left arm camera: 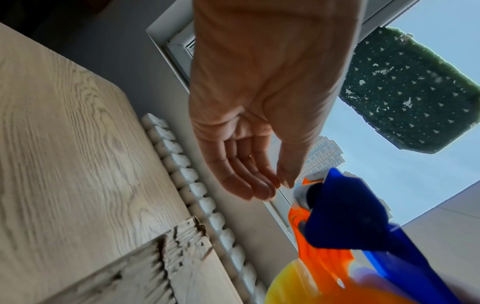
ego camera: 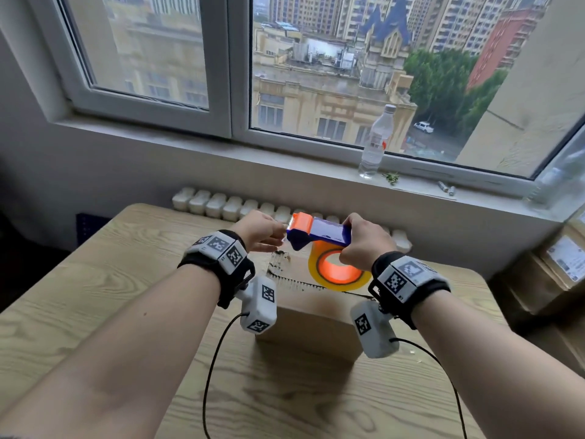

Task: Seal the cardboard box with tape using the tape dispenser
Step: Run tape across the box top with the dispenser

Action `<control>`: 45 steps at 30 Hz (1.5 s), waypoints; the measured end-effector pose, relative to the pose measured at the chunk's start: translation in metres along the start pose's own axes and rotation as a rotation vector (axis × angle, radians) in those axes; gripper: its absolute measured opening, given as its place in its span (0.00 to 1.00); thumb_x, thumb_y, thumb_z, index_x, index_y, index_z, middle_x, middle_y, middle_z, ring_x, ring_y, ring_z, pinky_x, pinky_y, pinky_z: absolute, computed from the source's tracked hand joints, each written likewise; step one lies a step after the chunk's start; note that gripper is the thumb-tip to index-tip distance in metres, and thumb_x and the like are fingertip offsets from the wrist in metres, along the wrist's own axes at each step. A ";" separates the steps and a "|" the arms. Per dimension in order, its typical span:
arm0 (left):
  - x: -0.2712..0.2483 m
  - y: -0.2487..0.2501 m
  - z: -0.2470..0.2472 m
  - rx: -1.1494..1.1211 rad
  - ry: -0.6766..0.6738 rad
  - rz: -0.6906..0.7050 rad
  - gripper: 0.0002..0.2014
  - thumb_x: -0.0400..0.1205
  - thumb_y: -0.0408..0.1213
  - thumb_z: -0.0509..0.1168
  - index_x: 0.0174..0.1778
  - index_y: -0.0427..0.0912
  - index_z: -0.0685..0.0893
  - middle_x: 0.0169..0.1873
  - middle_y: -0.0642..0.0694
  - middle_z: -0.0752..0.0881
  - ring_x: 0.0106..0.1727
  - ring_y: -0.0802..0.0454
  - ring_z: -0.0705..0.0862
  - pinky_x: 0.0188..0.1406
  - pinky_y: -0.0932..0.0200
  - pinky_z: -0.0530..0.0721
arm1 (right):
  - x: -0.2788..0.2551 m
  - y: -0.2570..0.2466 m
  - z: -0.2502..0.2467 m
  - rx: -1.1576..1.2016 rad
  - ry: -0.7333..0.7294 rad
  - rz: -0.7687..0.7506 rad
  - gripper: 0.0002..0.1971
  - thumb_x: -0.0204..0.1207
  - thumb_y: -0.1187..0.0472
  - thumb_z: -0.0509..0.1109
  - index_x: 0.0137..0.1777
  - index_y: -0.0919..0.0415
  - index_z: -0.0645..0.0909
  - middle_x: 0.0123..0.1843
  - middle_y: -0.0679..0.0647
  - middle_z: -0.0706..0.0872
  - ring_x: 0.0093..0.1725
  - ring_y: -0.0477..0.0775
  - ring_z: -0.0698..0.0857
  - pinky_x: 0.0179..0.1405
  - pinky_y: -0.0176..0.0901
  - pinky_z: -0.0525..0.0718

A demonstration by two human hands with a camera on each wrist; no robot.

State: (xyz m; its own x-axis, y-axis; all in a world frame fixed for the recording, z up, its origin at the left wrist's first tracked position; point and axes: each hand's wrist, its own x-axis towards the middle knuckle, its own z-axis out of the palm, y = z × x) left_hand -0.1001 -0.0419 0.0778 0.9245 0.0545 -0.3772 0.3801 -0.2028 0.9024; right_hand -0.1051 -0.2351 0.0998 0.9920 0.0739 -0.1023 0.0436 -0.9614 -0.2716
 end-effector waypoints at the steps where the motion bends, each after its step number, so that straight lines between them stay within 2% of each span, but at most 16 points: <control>1: 0.001 -0.003 -0.002 -0.001 0.004 -0.004 0.10 0.83 0.31 0.64 0.35 0.38 0.78 0.32 0.44 0.81 0.33 0.53 0.81 0.40 0.60 0.83 | 0.000 -0.003 0.001 0.000 -0.006 -0.002 0.21 0.67 0.66 0.67 0.60 0.54 0.72 0.54 0.54 0.82 0.48 0.56 0.76 0.44 0.42 0.71; 7: 0.007 -0.019 -0.011 0.044 0.008 -0.020 0.14 0.82 0.31 0.66 0.30 0.40 0.76 0.24 0.46 0.82 0.29 0.54 0.78 0.36 0.61 0.79 | 0.004 -0.012 0.010 0.068 -0.023 -0.088 0.25 0.62 0.68 0.71 0.61 0.55 0.75 0.57 0.57 0.83 0.56 0.60 0.80 0.49 0.42 0.76; 9: 0.010 -0.023 -0.013 0.089 0.013 -0.033 0.14 0.82 0.31 0.65 0.30 0.41 0.75 0.27 0.46 0.81 0.30 0.55 0.78 0.35 0.62 0.78 | 0.004 -0.012 0.011 0.074 -0.030 -0.130 0.29 0.60 0.69 0.72 0.64 0.52 0.77 0.57 0.57 0.83 0.57 0.60 0.80 0.49 0.41 0.75; 13: 0.016 -0.030 -0.014 0.223 0.057 -0.032 0.14 0.82 0.31 0.63 0.29 0.40 0.76 0.27 0.45 0.78 0.29 0.56 0.76 0.32 0.63 0.73 | 0.003 -0.014 0.009 0.118 -0.092 -0.193 0.35 0.59 0.70 0.74 0.68 0.46 0.78 0.55 0.51 0.83 0.53 0.54 0.80 0.47 0.39 0.74; 16: 0.021 -0.038 -0.013 0.310 0.074 -0.072 0.16 0.82 0.28 0.58 0.26 0.37 0.75 0.25 0.42 0.76 0.30 0.49 0.75 0.30 0.62 0.71 | 0.003 -0.018 0.004 0.104 -0.144 -0.228 0.37 0.59 0.69 0.76 0.70 0.44 0.77 0.51 0.45 0.80 0.53 0.51 0.80 0.47 0.37 0.73; 21: 0.030 -0.049 -0.011 0.297 0.031 -0.121 0.19 0.83 0.28 0.60 0.25 0.37 0.71 0.24 0.43 0.72 0.25 0.53 0.70 0.29 0.64 0.71 | 0.004 -0.019 -0.005 0.045 -0.191 -0.264 0.38 0.60 0.67 0.77 0.71 0.40 0.76 0.56 0.47 0.83 0.53 0.51 0.81 0.52 0.39 0.79; 23: 0.033 -0.060 -0.020 0.317 0.026 -0.155 0.19 0.85 0.33 0.60 0.27 0.36 0.72 0.26 0.43 0.73 0.27 0.53 0.71 0.31 0.64 0.73 | 0.002 -0.011 -0.007 0.014 -0.204 -0.263 0.38 0.59 0.67 0.78 0.70 0.41 0.77 0.54 0.46 0.83 0.52 0.50 0.81 0.51 0.38 0.78; 25: 0.034 -0.072 -0.032 0.361 0.065 -0.162 0.15 0.85 0.37 0.62 0.34 0.33 0.79 0.30 0.42 0.78 0.30 0.52 0.75 0.35 0.61 0.79 | 0.001 -0.001 -0.011 -0.012 -0.213 -0.241 0.38 0.59 0.66 0.79 0.71 0.40 0.77 0.54 0.46 0.83 0.52 0.50 0.81 0.52 0.38 0.77; 27: 0.036 -0.082 -0.038 0.393 0.075 -0.126 0.13 0.84 0.38 0.63 0.42 0.31 0.84 0.33 0.41 0.82 0.36 0.49 0.79 0.45 0.54 0.83 | 0.002 0.006 -0.012 -0.015 -0.224 -0.222 0.38 0.59 0.65 0.80 0.70 0.39 0.77 0.54 0.46 0.83 0.51 0.49 0.81 0.51 0.38 0.76; 28: 0.038 -0.086 -0.038 0.378 0.058 -0.125 0.13 0.84 0.39 0.63 0.42 0.32 0.85 0.33 0.42 0.82 0.37 0.50 0.79 0.48 0.53 0.83 | 0.002 0.007 -0.012 -0.009 -0.226 -0.223 0.37 0.59 0.65 0.80 0.69 0.39 0.78 0.54 0.46 0.83 0.51 0.49 0.80 0.51 0.38 0.75; 32: 0.043 -0.093 -0.034 0.193 0.005 -0.199 0.12 0.84 0.37 0.62 0.35 0.37 0.77 0.30 0.45 0.77 0.31 0.53 0.75 0.39 0.60 0.79 | 0.004 0.009 -0.008 0.017 -0.207 -0.229 0.37 0.59 0.65 0.81 0.69 0.41 0.78 0.53 0.45 0.83 0.51 0.49 0.80 0.52 0.38 0.75; 34: 0.045 -0.098 -0.034 0.133 0.012 -0.216 0.13 0.84 0.40 0.63 0.35 0.38 0.75 0.32 0.46 0.75 0.32 0.54 0.75 0.39 0.61 0.79 | 0.003 0.009 -0.004 0.002 -0.208 -0.234 0.37 0.59 0.65 0.81 0.69 0.41 0.78 0.53 0.46 0.83 0.51 0.50 0.80 0.51 0.38 0.76; 37: 0.046 -0.104 -0.032 0.096 0.020 -0.230 0.12 0.84 0.42 0.63 0.46 0.34 0.78 0.38 0.46 0.76 0.37 0.55 0.76 0.50 0.57 0.79 | 0.004 0.008 0.001 -0.003 -0.201 -0.238 0.37 0.59 0.64 0.80 0.69 0.39 0.77 0.55 0.46 0.83 0.52 0.51 0.80 0.52 0.40 0.78; 40: 0.047 -0.108 -0.032 0.099 0.022 -0.213 0.19 0.84 0.44 0.63 0.61 0.30 0.79 0.50 0.42 0.78 0.45 0.52 0.78 0.53 0.57 0.78 | 0.005 0.008 0.005 -0.008 -0.194 -0.236 0.37 0.59 0.64 0.80 0.69 0.39 0.77 0.55 0.46 0.83 0.52 0.50 0.80 0.50 0.39 0.76; 42: 0.046 -0.108 -0.031 0.116 0.007 -0.215 0.23 0.83 0.47 0.64 0.65 0.30 0.78 0.54 0.41 0.78 0.52 0.50 0.78 0.56 0.55 0.78 | 0.005 0.009 0.007 -0.020 -0.202 -0.231 0.37 0.59 0.64 0.80 0.69 0.39 0.77 0.56 0.47 0.84 0.52 0.50 0.80 0.49 0.38 0.75; 45: 0.046 -0.106 -0.029 0.161 -0.005 -0.213 0.25 0.82 0.50 0.63 0.66 0.32 0.79 0.53 0.40 0.78 0.53 0.49 0.77 0.59 0.53 0.79 | 0.005 0.009 0.008 -0.052 -0.209 -0.222 0.37 0.60 0.63 0.79 0.70 0.39 0.76 0.56 0.45 0.82 0.52 0.49 0.78 0.45 0.37 0.73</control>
State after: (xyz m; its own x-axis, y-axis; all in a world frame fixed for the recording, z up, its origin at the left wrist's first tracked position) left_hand -0.0969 0.0108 -0.0289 0.8241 0.1075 -0.5562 0.5561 -0.3405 0.7582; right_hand -0.1008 -0.2411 0.0891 0.9120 0.3316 -0.2415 0.2683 -0.9275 -0.2605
